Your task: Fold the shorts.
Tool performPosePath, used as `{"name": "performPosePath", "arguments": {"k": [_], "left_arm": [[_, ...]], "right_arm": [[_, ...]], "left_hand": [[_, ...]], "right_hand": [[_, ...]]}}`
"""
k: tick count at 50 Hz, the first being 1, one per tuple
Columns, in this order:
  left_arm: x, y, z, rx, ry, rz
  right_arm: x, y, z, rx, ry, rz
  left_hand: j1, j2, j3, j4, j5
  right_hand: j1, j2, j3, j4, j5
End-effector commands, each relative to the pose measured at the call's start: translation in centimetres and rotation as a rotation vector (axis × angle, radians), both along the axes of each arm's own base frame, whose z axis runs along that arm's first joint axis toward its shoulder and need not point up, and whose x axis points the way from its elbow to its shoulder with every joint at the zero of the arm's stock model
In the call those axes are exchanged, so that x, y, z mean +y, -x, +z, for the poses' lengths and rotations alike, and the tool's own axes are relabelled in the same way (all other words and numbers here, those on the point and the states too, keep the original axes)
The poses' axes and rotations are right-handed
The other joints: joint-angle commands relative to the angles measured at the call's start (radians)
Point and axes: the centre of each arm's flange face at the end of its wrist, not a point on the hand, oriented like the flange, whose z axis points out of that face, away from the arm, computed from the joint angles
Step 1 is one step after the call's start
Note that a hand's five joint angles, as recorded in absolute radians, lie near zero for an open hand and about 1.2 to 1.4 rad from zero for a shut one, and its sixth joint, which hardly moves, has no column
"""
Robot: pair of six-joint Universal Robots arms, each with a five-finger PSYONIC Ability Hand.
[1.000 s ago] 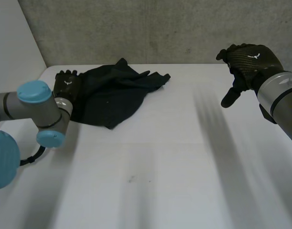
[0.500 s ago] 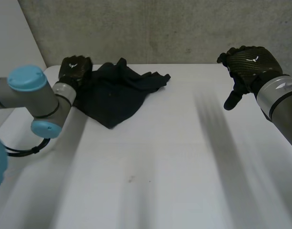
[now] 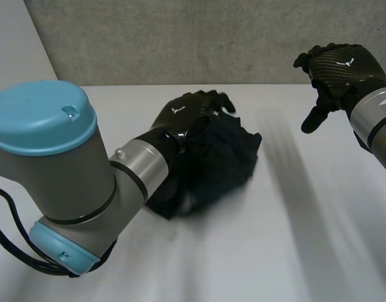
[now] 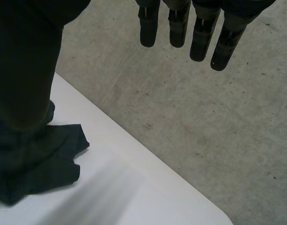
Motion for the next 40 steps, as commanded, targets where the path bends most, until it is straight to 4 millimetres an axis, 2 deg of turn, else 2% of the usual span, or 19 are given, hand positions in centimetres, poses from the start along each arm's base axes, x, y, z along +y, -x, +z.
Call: {"name": "performPosePath", "arguments": {"k": [1,4,7,11,14,15,16,17,20,24,32,34,37,39,40], "left_arm": [[-0.5,-2.4,2.3,-0.067,0.076,0.080],[-0.6,-3.5,2.9,-0.105,0.095,0.105],[-1.8,-5.4,2.6,-0.158,0.090,0.165],[-3.1,-7.3,1.0,-0.227,0.038,0.223],[-4.5,-8.4,-1.2,-0.277,-0.026,0.264],[-5.2,-8.6,-2.9,-0.306,-0.068,0.272],[-5.4,-8.6,-3.3,-0.312,-0.078,0.274],[-6.0,-8.7,-4.7,-0.332,-0.111,0.280],[-7.2,-8.9,-6.6,-0.353,-0.151,0.288],[-8.9,-9.0,-8.6,-0.365,-0.174,0.309],[-11.6,-8.3,-12.0,-0.391,-0.193,0.331],[-12.0,-8.2,-12.5,-0.407,-0.190,0.341],[-12.8,-8.2,-13.1,-0.461,-0.152,0.358],[-13.6,-8.3,-12.8,-0.499,-0.094,0.386],[-13.9,-8.4,-12.5,-0.509,-0.068,0.398]], "right_arm": [[0.2,-0.1,-0.1,0.001,-0.009,0.008],[0.3,-0.3,-0.2,0.004,-0.011,0.014],[0.4,-0.4,-0.2,0.005,-0.011,0.017],[0.4,-0.5,-0.3,0.009,-0.012,0.020],[0.4,-0.5,-0.5,0.012,-0.017,0.020],[0.4,-0.5,-0.7,0.014,-0.022,0.020],[0.5,-0.5,-0.8,0.017,-0.025,0.022],[0.4,-0.5,-0.9,0.018,-0.028,0.022],[0.4,-0.6,-1.3,0.024,-0.039,0.022],[0.3,-0.6,-2.1,0.033,-0.062,0.022],[0.4,-0.6,-2.4,0.067,-0.060,0.027],[0.4,-0.6,-2.5,0.076,-0.058,0.028],[0.4,-0.7,-2.6,0.082,-0.058,0.030],[0.4,-0.7,-2.6,0.082,-0.058,0.030],[0.4,-0.7,-2.6,0.083,-0.056,0.030]], "left_hand": [[-0.215,-0.248,-0.252,-0.256,-0.253],[-0.245,-0.278,-0.281,-0.286,-0.283],[-0.224,-0.258,-0.261,-0.265,-0.262],[-0.201,-0.234,-0.237,-0.242,-0.239],[-0.148,-0.181,-0.185,-0.189,-0.186],[-0.145,-0.178,-0.182,-0.186,-0.183],[-0.145,-0.178,-0.181,-0.186,-0.183],[-0.098,-0.132,-0.135,-0.139,-0.136],[-0.048,-0.081,-0.085,-0.089,-0.086],[-0.013,-0.046,-0.050,-0.054,-0.051],[0.081,0.048,0.044,0.040,0.043],[0.163,0.130,0.126,0.122,0.125],[0.582,0.548,0.545,0.541,0.544],[0.901,0.868,0.865,0.860,0.863],[0.903,0.869,0.866,0.862,0.865]], "right_hand": [[-0.030,-0.052,-0.039,-0.062,-0.070],[-0.030,-0.052,-0.039,-0.062,-0.070],[-0.030,-0.052,-0.039,-0.062,-0.070],[-0.030,-0.052,-0.039,-0.062,-0.070],[-0.030,-0.052,-0.039,-0.062,-0.070],[-0.030,-0.052,-0.039,-0.062,-0.070],[-0.030,-0.052,-0.039,-0.062,-0.070],[-0.030,-0.052,-0.039,-0.062,-0.070],[-0.030,-0.052,-0.039,-0.062,-0.070],[-0.030,-0.052,-0.039,-0.062,-0.070],[-0.030,-0.052,-0.039,-0.062,-0.070],[-0.030,-0.052,-0.039,-0.062,-0.070],[-0.030,-0.052,-0.039,-0.062,-0.070],[-0.030,-0.052,-0.039,-0.062,-0.070],[-0.030,-0.052,-0.039,-0.062,-0.070]]}}
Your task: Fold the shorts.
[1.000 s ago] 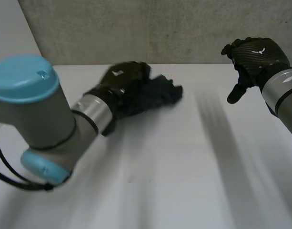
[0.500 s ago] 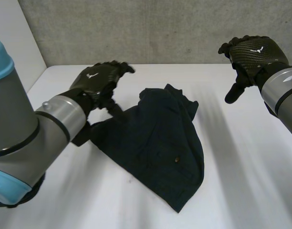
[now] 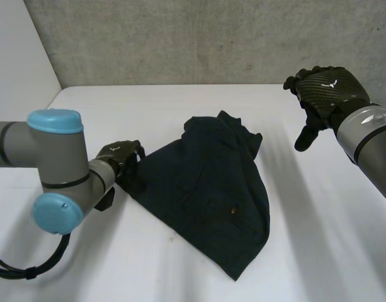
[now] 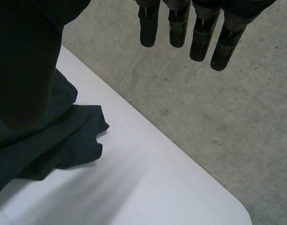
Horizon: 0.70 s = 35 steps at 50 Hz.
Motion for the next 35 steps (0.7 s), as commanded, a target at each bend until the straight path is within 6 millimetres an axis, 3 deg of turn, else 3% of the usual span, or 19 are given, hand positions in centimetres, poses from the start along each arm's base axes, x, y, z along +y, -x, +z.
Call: {"name": "performPosePath", "arguments": {"k": [1,2,5,6,7,9,10,14,17,23,31,35], "left_arm": [[-2.2,-0.1,0.2,-0.130,0.132,0.034],[-2.5,-0.2,0.5,-0.141,0.163,0.044],[-3.5,-0.2,4.1,-0.147,0.336,0.091],[-3.6,-0.1,5.5,-0.137,0.386,0.099],[-3.6,0.2,8.1,-0.107,0.481,0.111],[-3.2,0.6,11.0,-0.067,0.574,0.111],[-2.5,1.4,13.5,-0.020,0.655,0.101],[-0.7,3.7,17.3,0.060,0.760,0.049],[0.3,4.7,18.2,0.078,0.778,0.018],[4.6,6.5,20.2,0.111,0.792,-0.069],[9.3,5.0,21.8,0.079,0.788,-0.115],[11.0,3.8,22.1,0.053,0.784,-0.124]], "right_arm": [[0.1,0.0,-0.1,0.012,0.004,0.003],[0.0,0.0,-0.1,0.013,0.006,0.003],[0.0,0.0,0.0,0.012,0.009,0.003],[0.0,0.0,0.1,0.011,0.011,0.003],[0.0,0.0,0.1,0.011,0.012,0.003],[0.0,0.0,0.2,0.012,0.014,0.003],[0.0,0.0,0.3,0.010,0.017,0.003],[0.0,0.0,0.3,0.019,0.017,0.001],[-0.1,0.0,0.3,0.020,0.019,0.000],[-0.5,0.2,0.9,0.005,0.033,-0.009],[-0.5,-0.9,2.2,-0.022,0.056,0.107],[-1.0,-1.6,0.9,-0.035,0.000,0.215]], "left_hand": [[0.644,0.663,0.678,0.677,0.680],[0.644,0.663,0.678,0.677,0.680],[0.644,0.663,0.678,0.677,0.680],[0.644,0.663,0.678,0.677,0.680],[0.644,0.663,0.678,0.677,0.680],[0.644,0.663,0.678,0.677,0.680],[0.644,0.663,0.678,0.677,0.680],[0.644,0.663,0.678,0.677,0.680],[0.644,0.663,0.678,0.677,0.680],[0.644,0.663,0.678,0.677,0.680],[0.644,0.663,0.678,0.677,0.680],[0.644,0.663,0.678,0.677,0.680]], "right_hand": [[-0.030,-0.052,-0.039,-0.062,-0.070],[-0.030,-0.052,-0.039,-0.062,-0.070],[-0.030,-0.052,-0.039,-0.062,-0.070],[-0.030,-0.052,-0.039,-0.062,-0.070],[-0.030,-0.052,-0.039,-0.062,-0.070],[-0.030,-0.052,-0.039,-0.062,-0.070],[-0.030,-0.052,-0.039,-0.062,-0.070],[-0.030,-0.052,-0.039,-0.062,-0.070],[-0.030,-0.052,-0.039,-0.062,-0.070],[-0.030,-0.052,-0.039,-0.062,-0.070],[-0.030,-0.052,-0.039,-0.062,-0.070],[-0.030,-0.052,-0.039,-0.062,-0.070]]}}
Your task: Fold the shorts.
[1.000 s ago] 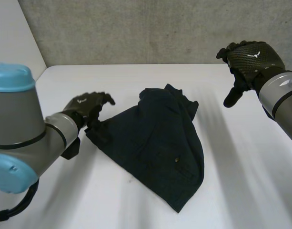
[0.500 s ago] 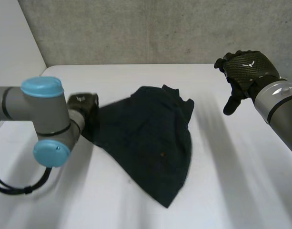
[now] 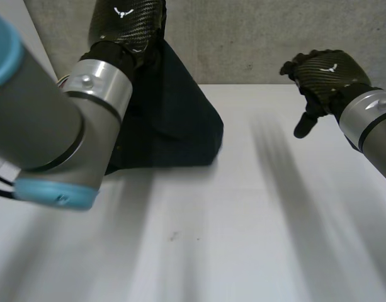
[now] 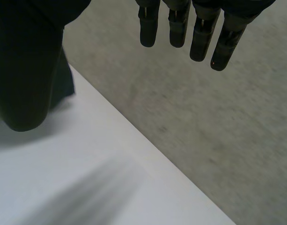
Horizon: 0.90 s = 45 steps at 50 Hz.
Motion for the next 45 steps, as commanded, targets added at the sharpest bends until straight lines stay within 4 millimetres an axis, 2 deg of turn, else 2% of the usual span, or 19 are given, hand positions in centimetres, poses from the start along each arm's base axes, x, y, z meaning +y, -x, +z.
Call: {"name": "performPosePath", "arguments": {"k": [1,4,5,8,9,13,16,19,22,25,26,30,32,35,40,43,45], "left_arm": [[3.4,-2.2,0.8,-0.049,-0.003,0.001],[3.9,-2.6,0.6,-0.059,-0.019,0.003],[4.0,-2.6,0.5,-0.062,-0.022,0.001],[4.0,-2.7,0.0,-0.076,-0.041,0.004],[4.0,-2.7,-0.3,-0.082,-0.051,0.005],[4.0,-2.7,-0.8,-0.099,-0.073,0.006],[4.0,-2.7,-0.9,-0.104,-0.079,0.009],[3.9,-2.7,-1.0,-0.105,-0.080,0.011],[3.7,-2.7,-1.1,-0.108,-0.084,0.015],[3.6,-2.8,-1.3,-0.113,-0.090,0.017],[3.6,-2.8,-1.4,-0.114,-0.091,0.015],[3.5,-2.8,-1.9,-0.124,-0.104,0.016],[3.4,-2.7,-2.3,-0.132,-0.114,0.018],[3.3,-2.6,-2.5,-0.132,-0.117,0.017],[3.2,-2.5,-2.6,-0.136,-0.119,0.016],[3.2,-2.4,-2.7,-0.135,-0.120,0.014],[3.1,-2.4,-2.9,-0.141,-0.124,0.014]], "right_arm": [[-0.6,-1.4,-1.5,-0.035,-0.087,0.195],[-0.5,-2.0,-3.0,-0.100,-0.184,0.225],[-0.6,-2.3,-4.4,-0.160,-0.272,0.225],[-0.9,-2.6,-6.8,-0.263,-0.430,0.197],[-0.6,-3.0,-8.0,-0.330,-0.522,0.179],[1.2,-4.9,-10.5,-0.427,-0.720,0.197],[2.1,-5.8,-12.1,-0.415,-0.793,0.204],[2.3,-5.7,-12.1,-0.394,-0.805,0.200],[2.4,-5.3,-11.2,-0.349,-0.778,0.202],[1.9,-4.6,-8.9,-0.317,-0.688,0.211],[1.2,-3.6,-7.8,-0.307,-0.638,0.193],[-0.5,-0.7,-6.2,-0.292,-0.568,0.112],[-0.5,0.2,-5.8,-0.292,-0.572,0.083],[1.1,1.2,-5.7,-0.288,-0.632,0.057],[4.4,1.8,-7.7,-0.267,-0.762,0.048],[5.5,1.7,-8.6,-0.264,-0.784,0.055],[6.8,0.8,-9.4,-0.267,-0.797,0.090]], "left_hand": [[0.243,0.197,0.205,0.197,0.264],[0.243,0.197,0.205,0.197,0.264],[0.243,0.197,0.205,0.197,0.264],[0.243,0.197,0.205,0.197,0.264],[0.243,0.197,0.205,0.197,0.264],[0.243,0.197,0.205,0.197,0.264],[0.243,0.197,0.205,0.197,0.264],[0.243,0.197,0.205,0.197,0.264],[0.243,0.197,0.205,0.197,0.264],[0.243,0.197,0.205,0.197,0.264],[0.243,0.197,0.205,0.197,0.264],[0.243,0.197,0.205,0.197,0.264],[0.243,0.197,0.205,0.197,0.264],[0.243,0.197,0.205,0.197,0.264],[0.243,0.197,0.205,0.197,0.264],[0.243,0.197,0.205,0.197,0.264],[0.243,0.197,0.205,0.197,0.264]], "right_hand": [[-0.030,-0.052,-0.039,-0.062,-0.070],[-0.030,-0.052,-0.039,-0.062,-0.070],[-0.030,-0.052,-0.039,-0.062,-0.070],[-0.030,-0.052,-0.039,-0.062,-0.070],[-0.030,-0.052,-0.039,-0.062,-0.070],[-0.030,-0.052,-0.039,-0.062,-0.070],[-0.030,-0.052,-0.039,-0.062,-0.070],[-0.030,-0.052,-0.039,-0.062,-0.070],[-0.030,-0.052,-0.039,-0.062,-0.070],[-0.030,-0.052,-0.039,-0.062,-0.070],[-0.030,-0.052,-0.039,-0.062,-0.070],[-0.030,-0.052,-0.039,-0.062,-0.070],[-0.030,-0.052,-0.039,-0.062,-0.070],[-0.030,-0.052,-0.039,-0.062,-0.070],[-0.030,-0.052,-0.039,-0.062,-0.070],[-0.030,-0.052,-0.039,-0.062,-0.070],[-0.030,-0.052,-0.039,-0.062,-0.070]]}}
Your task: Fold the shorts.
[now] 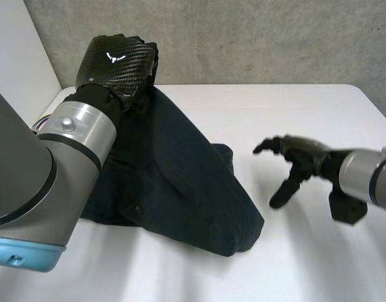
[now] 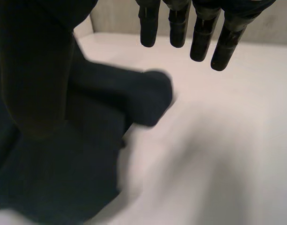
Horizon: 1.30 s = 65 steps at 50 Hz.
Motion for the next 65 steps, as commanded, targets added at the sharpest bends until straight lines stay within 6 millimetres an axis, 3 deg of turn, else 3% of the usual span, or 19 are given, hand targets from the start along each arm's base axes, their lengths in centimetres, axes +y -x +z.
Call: {"name": "performPosePath", "arguments": {"k": [1,6,10,14,19,23,28,32,36,37,41,47,48,50,51,52,56,59,65], "left_arm": [[-0.2,0.1,-0.3,-0.006,-0.007,0.000],[-0.4,0.3,-0.6,-0.012,-0.013,0.005],[-1.8,-0.9,-0.4,-0.009,-0.001,0.060],[-5.6,-4.5,1.1,0.018,0.041,0.217],[-8.8,-8.4,5.3,0.085,0.170,0.336],[-9.4,-8.3,8.0,0.118,0.288,0.272],[-8.8,-6.3,9.6,0.133,0.403,0.118],[-7.9,-3.2,8.4,0.136,0.408,-0.041],[-6.2,1.9,4.6,0.131,0.327,-0.245],[-5.0,4.1,2.9,0.118,0.292,-0.329],[-2.3,8.1,-1.5,0.072,0.198,-0.499],[1.0,11.2,-8.8,-0.017,0.016,-0.646],[2.4,11.6,-10.6,-0.052,-0.039,-0.683],[3.7,11.8,-12.0,-0.082,-0.087,-0.715],[4.3,11.8,-12.4,-0.096,-0.107,-0.727],[5.3,11.8,-12.9,-0.119,-0.134,-0.745],[6.7,11.4,-13.5,-0.183,-0.171,-0.763],[7.0,10.9,-12.4,-0.207,-0.145,-0.752],[7.3,9.2,-7.3,-0.177,-0.048,-0.704]], "right_arm": [[4.0,-1.4,-2.7,-0.019,-0.079,0.065],[5.8,-3.7,-3.4,-0.048,-0.050,0.129],[4.5,-3.8,-3.0,-0.039,0.004,0.097],[3.0,-3.1,-1.7,-0.022,0.114,0.035],[1.5,-1.3,-1.5,0.042,0.182,-0.005],[1.0,-0.6,-1.9,0.092,0.198,-0.006],[1.1,-0.3,-2.4,0.107,0.193,-0.005],[0.8,-0.2,-2.6,0.109,0.195,-0.014],[0.0,0.6,-2.6,0.113,0.199,-0.048],[-0.2,0.8,-2.6,0.114,0.202,-0.056],[-0.9,1.5,-2.5,0.114,0.206,-0.084],[-1.6,2.3,-2.4,0.114,0.216,-0.114],[-1.8,2.4,-2.3,0.114,0.221,-0.122],[-1.9,2.5,-2.2,0.115,0.222,-0.126],[-2.1,2.6,-2.2,0.115,0.227,-0.131],[-2.1,2.7,-2.2,0.115,0.230,-0.132],[-2.7,3.0,-2.0,0.112,0.251,-0.147],[-3.1,3.3,-1.8,0.111,0.265,-0.162],[-3.7,3.6,-0.8,0.141,0.326,-0.150]], "left_hand": [[0.243,0.197,0.205,0.197,0.264],[0.243,0.197,0.205,0.197,0.264],[0.243,0.197,0.205,0.197,0.264],[0.243,0.197,0.205,0.197,0.264],[0.243,0.197,0.205,0.197,0.264],[0.243,0.197,0.205,0.197,0.264],[0.243,0.197,0.205,0.197,0.264],[0.243,0.197,0.205,0.197,0.264],[0.243,0.197,0.205,0.197,0.264],[0.243,0.197,0.205,0.197,0.264],[0.243,0.197,0.205,0.197,0.264],[0.243,0.197,0.205,0.197,0.264],[0.243,0.197,0.205,0.197,0.264],[0.243,0.197,0.205,0.197,0.264],[0.182,0.137,0.145,0.136,0.204],[-0.159,-0.204,-0.196,-0.204,-0.137],[-0.636,-0.681,-0.674,-0.682,-0.614],[-0.866,-0.911,-0.903,-0.912,-0.844],[-0.890,-0.935,-0.928,-0.936,-0.868]], "right_hand": [[-0.030,-0.052,-0.039,-0.062,-0.070],[-0.030,-0.052,-0.039,-0.062,-0.070],[-0.030,-0.052,-0.039,-0.062,-0.070],[-0.030,-0.052,-0.039,-0.062,-0.070],[-0.030,-0.052,-0.039,-0.062,-0.070],[-0.030,-0.052,-0.039,-0.062,-0.070],[-0.030,-0.052,-0.039,-0.062,-0.070],[-0.030,-0.052,-0.039,-0.062,-0.070],[-0.030,-0.052,-0.039,-0.062,-0.070],[-0.030,-0.052,-0.039,-0.062,-0.070],[-0.030,-0.052,-0.039,-0.062,-0.070],[-0.030,-0.052,-0.039,-0.062,-0.070],[-0.030,-0.052,-0.039,-0.062,-0.070],[-0.030,-0.052,-0.039,-0.062,-0.070],[-0.030,-0.052,-0.039,-0.062,-0.070],[-0.030,-0.052,-0.039,-0.062,-0.070],[-0.030,-0.052,-0.039,-0.062,-0.070],[-0.030,-0.052,-0.039,-0.062,-0.070],[-0.030,-0.052,-0.039,-0.062,-0.070]]}}
